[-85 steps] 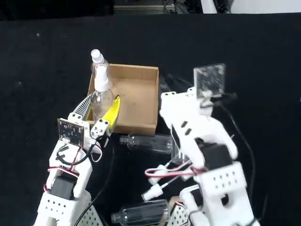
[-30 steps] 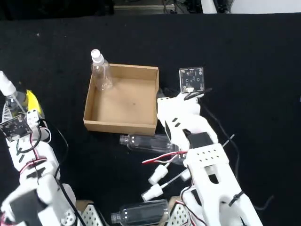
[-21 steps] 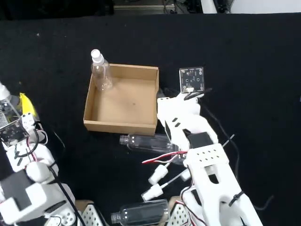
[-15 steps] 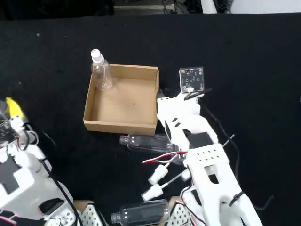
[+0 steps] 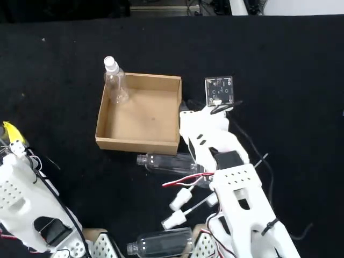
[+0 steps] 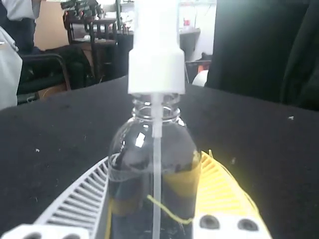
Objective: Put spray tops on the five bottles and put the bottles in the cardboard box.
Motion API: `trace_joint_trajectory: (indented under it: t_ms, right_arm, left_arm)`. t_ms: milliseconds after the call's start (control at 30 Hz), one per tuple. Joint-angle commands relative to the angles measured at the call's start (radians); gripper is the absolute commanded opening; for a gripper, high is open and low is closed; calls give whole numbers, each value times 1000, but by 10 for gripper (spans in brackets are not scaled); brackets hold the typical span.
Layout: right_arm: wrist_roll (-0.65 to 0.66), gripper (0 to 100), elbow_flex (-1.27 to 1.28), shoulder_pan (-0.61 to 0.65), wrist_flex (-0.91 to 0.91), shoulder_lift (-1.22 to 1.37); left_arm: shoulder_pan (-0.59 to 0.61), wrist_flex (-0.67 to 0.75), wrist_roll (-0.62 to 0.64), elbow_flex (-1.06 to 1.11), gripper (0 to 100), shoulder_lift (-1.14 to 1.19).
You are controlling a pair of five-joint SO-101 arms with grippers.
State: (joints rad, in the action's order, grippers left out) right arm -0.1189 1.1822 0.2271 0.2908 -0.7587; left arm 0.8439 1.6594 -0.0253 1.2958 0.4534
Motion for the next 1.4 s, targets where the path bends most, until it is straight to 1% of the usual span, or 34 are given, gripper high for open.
trace_joint_trajectory:
  t_ms: [0,100,133,300,367,400,567,767,1033,1100,1233,1367]
  right_arm:
    - [11,22,-12,-20,-26,-2]
    - [11,22,-12,-20,-26,-2]
    - [11,22,-12,-20,-26,-2]
    - [11,22,-12,-20,-26,-2]
    - [11,22,-12,-20,-26,-2]
    - [11,22,-12,-20,-26,-2]
    - [11,22,-12,-21,-26,-2]
    - [11,22,-12,-21,-26,-2]
    - [11,22,-12,-20,-26,-2]
    - [11,22,-12,-20,-26,-2]
    - [11,22,-12,-20,-26,-2]
    - [11,22,-12,-20,-26,-2]
  left_arm:
    - [13,31,-5,-58,34,38]
    - [13,35,-5,-51,41,43]
    - [13,35,-5,-51,59,43]
    - [13,35,3,-51,264,43]
    - [13,35,3,-51,318,43]
    - [13,35,3,-51,325,43]
    - [13,35,-2,-58,310,43]
    - [15,38,2,-62,315,32]
    - [4,28,0,-21,313,-104]
    - [4,3,-2,-25,311,-109]
    - [4,-94,-3,-28,311,-114]
    - [4,-106,3,-27,311,-109]
